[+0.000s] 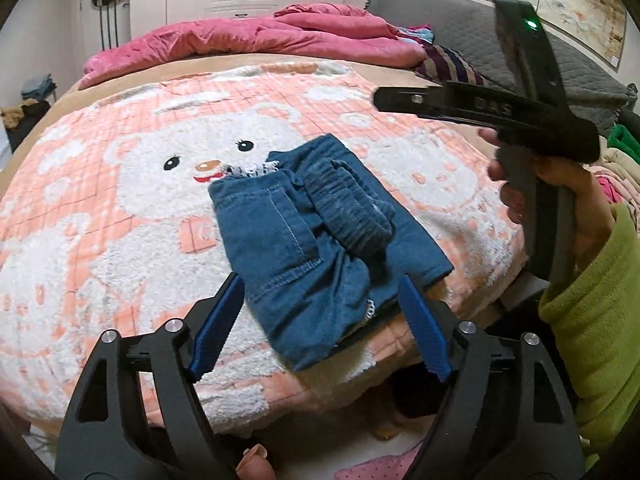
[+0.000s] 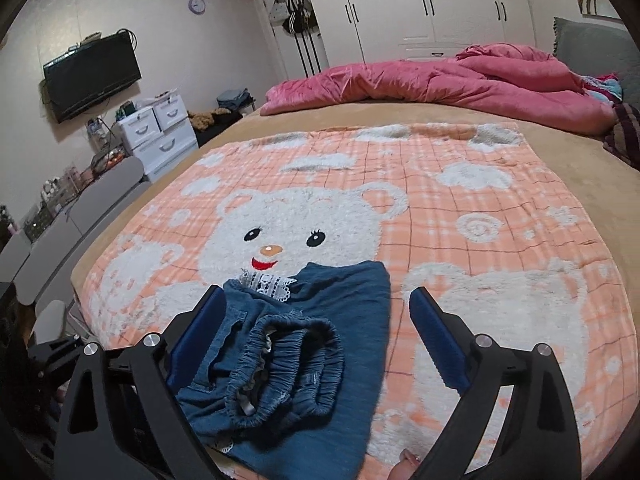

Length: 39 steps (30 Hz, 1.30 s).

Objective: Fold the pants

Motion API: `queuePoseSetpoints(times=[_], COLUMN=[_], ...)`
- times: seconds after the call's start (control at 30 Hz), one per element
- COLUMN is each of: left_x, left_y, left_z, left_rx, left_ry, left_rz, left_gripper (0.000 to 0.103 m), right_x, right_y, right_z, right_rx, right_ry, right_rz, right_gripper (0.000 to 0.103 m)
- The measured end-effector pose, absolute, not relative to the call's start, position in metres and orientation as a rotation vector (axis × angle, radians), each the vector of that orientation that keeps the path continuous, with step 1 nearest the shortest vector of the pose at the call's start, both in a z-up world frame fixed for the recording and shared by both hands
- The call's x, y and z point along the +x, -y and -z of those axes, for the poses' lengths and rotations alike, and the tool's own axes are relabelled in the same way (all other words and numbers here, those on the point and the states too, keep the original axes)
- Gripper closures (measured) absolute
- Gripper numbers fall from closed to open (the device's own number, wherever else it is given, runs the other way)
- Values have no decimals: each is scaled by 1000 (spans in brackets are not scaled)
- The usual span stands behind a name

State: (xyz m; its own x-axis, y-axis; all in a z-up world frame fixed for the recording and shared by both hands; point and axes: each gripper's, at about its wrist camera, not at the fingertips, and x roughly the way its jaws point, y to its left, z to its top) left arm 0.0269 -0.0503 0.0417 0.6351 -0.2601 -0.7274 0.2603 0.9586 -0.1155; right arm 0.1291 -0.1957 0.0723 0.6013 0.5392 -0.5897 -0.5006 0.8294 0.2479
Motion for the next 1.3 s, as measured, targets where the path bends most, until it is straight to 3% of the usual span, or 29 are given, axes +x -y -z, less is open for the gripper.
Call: queuePoseSetpoints(times=[0.5, 1.3], left_x=[43, 79], left_y=[40, 29], left_z=[-41, 0], left_rx=[-12, -42], left_ry=[-817, -871], left_rz=[208, 138], left_gripper=[13, 10], right_x=[109, 113], right_y=[215, 219], right_z=[-56, -8], right_rx=[40, 7], right_ry=[-719, -827], right_rz=[-563, -527], right_gripper=[7, 5])
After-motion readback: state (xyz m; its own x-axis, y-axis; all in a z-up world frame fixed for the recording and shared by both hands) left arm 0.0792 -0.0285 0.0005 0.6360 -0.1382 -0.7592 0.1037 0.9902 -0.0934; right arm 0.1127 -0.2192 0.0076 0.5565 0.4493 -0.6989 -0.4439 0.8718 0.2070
